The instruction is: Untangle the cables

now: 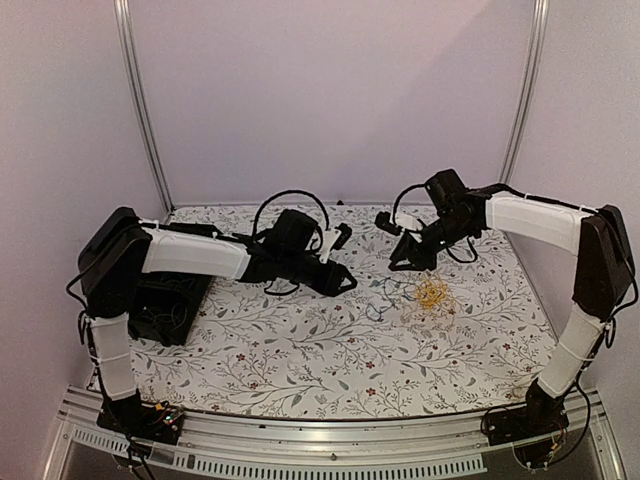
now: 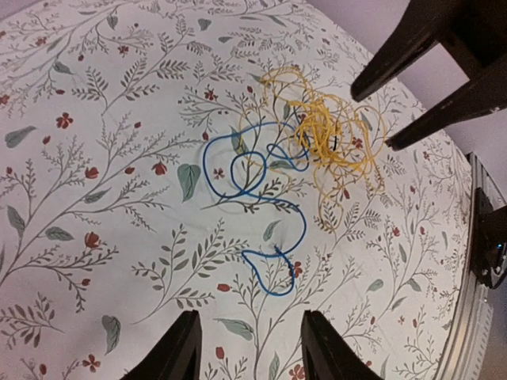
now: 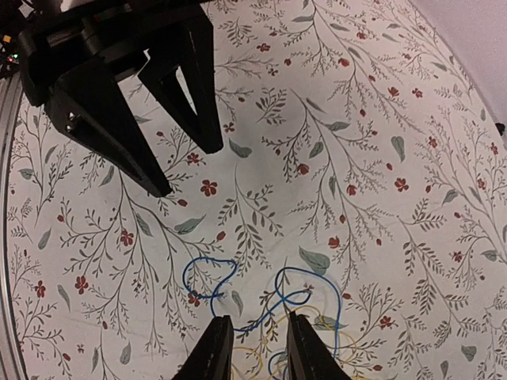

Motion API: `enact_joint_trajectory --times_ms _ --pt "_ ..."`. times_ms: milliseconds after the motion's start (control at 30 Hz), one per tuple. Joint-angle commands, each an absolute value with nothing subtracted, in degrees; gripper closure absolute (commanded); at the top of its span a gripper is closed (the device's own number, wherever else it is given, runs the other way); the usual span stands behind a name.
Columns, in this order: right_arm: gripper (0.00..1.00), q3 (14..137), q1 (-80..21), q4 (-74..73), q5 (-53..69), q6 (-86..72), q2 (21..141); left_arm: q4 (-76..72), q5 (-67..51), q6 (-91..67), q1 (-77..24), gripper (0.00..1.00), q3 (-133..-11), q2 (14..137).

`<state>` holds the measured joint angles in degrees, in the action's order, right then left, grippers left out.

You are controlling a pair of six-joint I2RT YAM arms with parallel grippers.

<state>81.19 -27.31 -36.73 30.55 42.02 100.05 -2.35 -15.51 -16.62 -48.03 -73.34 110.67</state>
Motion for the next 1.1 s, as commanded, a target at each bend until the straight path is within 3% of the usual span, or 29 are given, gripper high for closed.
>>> enact_joint_trajectory --times_ms 0,200,633,767,867,1000,1067 --pt "0.7 75.15 -27.11 -36.7 27.45 42.56 99.65 3.94 -20.83 -17.31 -49.75 0.54 -79.34 116.23" --pt "0.69 72.11 -27.09 -33.49 25.74 39.23 100.83 13.58 -27.18 -18.84 -50.06 0.54 -90.99 126.6" --pt "0.65 67.11 -27.12 -29.27 22.66 38.11 101.48 17.09 -30.04 -22.16 -49.63 0.58 -96.45 134.12" --pt "0.58 64.59 -27.12 -26.01 19.26 36.76 102.64 15.78 -31.96 -23.16 -48.81 0.69 -96.61 135.9" --pt "0.57 62.54 -26.93 -23.63 16.19 36.4 103.96 15.09 -32.16 -23.46 -48.12 0.83 -96.51 136.03" --pt "0.62 61.6 -25.7 -21.89 13.98 34.86 105.96 14.78 -30.05 -23.15 -47.31 1.0 -97.49 134.53" --pt "0.71 61.98 -24.51 -21.89 13.31 33.6 107.24 15.62 -28.4 -23.09 -46.56 1.0 -98.62 131.85"
